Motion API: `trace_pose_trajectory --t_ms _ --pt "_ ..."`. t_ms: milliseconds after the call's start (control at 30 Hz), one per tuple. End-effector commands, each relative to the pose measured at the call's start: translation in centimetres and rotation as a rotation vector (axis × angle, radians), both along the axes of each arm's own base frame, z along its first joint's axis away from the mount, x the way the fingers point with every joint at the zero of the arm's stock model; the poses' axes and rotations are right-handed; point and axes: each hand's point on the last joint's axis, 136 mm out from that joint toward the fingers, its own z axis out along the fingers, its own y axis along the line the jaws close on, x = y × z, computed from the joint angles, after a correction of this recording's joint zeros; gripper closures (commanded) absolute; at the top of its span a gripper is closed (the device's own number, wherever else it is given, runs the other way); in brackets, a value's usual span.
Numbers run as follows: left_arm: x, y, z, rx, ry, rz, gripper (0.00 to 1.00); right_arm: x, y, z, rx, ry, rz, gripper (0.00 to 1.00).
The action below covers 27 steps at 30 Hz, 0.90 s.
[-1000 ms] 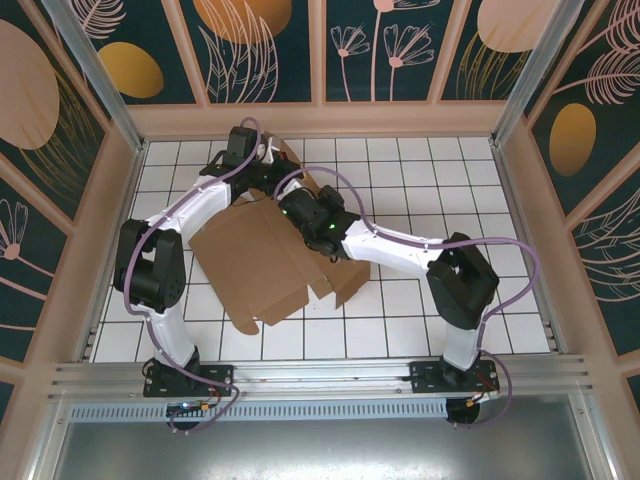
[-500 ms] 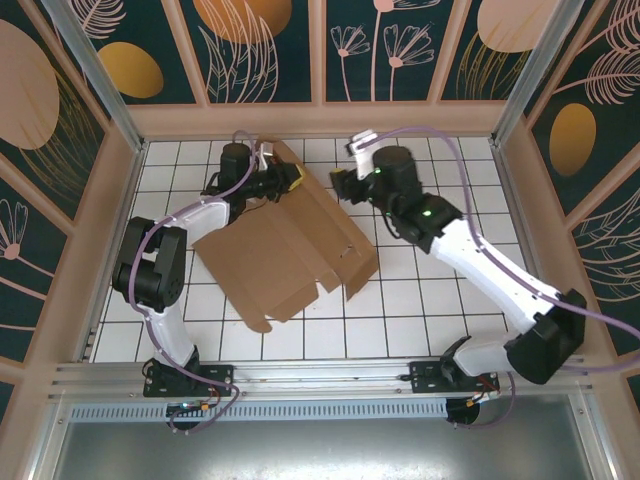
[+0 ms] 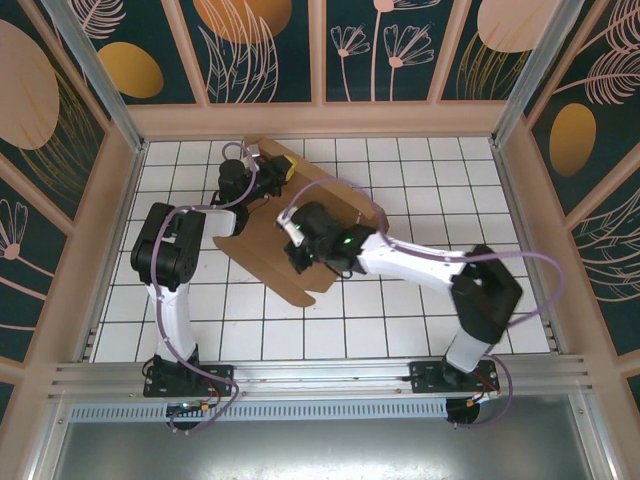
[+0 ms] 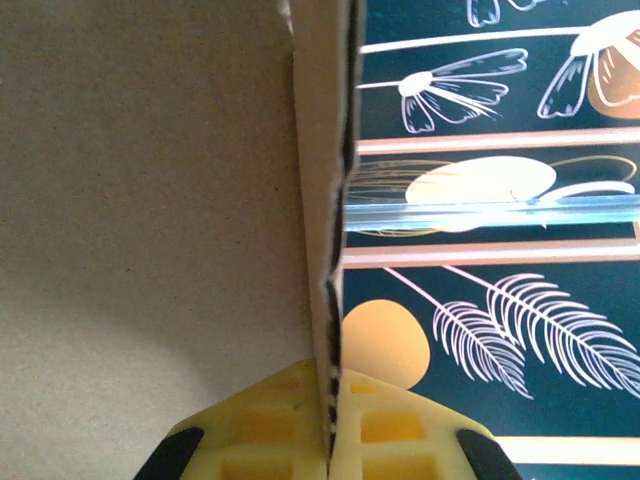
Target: Fold the paper box
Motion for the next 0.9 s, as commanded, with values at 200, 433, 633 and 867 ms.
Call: trace_pose_trajectory --t_ms 200,433,633,867 --pt "-0.1 1.0 1.9 -0.002 -0.083 0.018 1.0 -0.9 -0.7 -11.7 -0.245 0.12 -0.078 1.0" --pt "-1.0 1.9 1.4 0.207 -0.085 0.018 1.0 -1.4 -4.9 -16.6 -0.368 0.193 -0.116 1.0" --pt "-2.4 3.5 0.3 0.323 -0.028 0.043 1.0 -0.9 -8.0 -17.3 -0.41 0.215 -0.159 1.0" --pt "-5.2 6.0 -1.8 0.389 0.076 0.12 1.0 -0.4 -9.2 -16.4 -0.351 0.234 -0.175 1.0"
